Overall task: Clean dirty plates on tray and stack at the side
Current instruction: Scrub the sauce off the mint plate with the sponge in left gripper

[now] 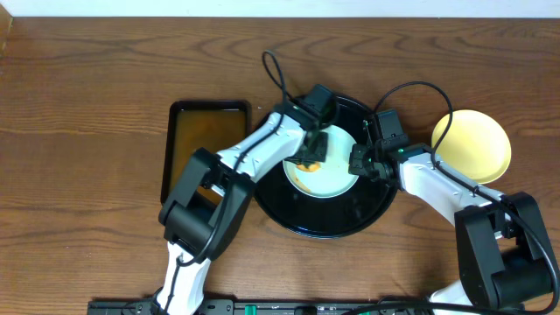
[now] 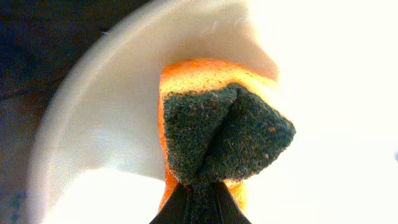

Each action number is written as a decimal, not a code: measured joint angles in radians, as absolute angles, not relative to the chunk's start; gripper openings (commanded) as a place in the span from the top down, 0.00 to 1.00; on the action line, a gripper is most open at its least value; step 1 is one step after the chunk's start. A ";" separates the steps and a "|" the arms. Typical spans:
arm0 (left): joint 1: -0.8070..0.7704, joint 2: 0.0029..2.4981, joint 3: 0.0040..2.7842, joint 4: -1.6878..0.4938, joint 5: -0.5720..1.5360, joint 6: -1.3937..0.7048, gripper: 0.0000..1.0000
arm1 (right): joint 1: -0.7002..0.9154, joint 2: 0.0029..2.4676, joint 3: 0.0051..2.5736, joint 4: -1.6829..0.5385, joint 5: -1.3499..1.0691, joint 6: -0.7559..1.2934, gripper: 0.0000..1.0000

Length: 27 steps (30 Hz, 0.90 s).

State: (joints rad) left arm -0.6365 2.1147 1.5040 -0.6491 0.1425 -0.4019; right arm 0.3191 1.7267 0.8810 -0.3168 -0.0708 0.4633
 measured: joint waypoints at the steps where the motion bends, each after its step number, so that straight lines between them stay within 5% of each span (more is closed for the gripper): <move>1: -0.643 2.115 1.504 -0.642 0.154 -0.399 0.93 | 0.319 1.727 0.881 -0.317 -0.071 0.463 0.99; 16: -0.675 2.127 1.491 -0.530 0.452 -0.583 0.93 | 0.319 1.727 0.881 -0.318 -0.071 0.463 0.99; 27: -0.685 2.127 1.491 -0.531 0.301 -0.633 0.93 | 0.319 1.727 0.881 -0.318 -0.071 0.463 0.99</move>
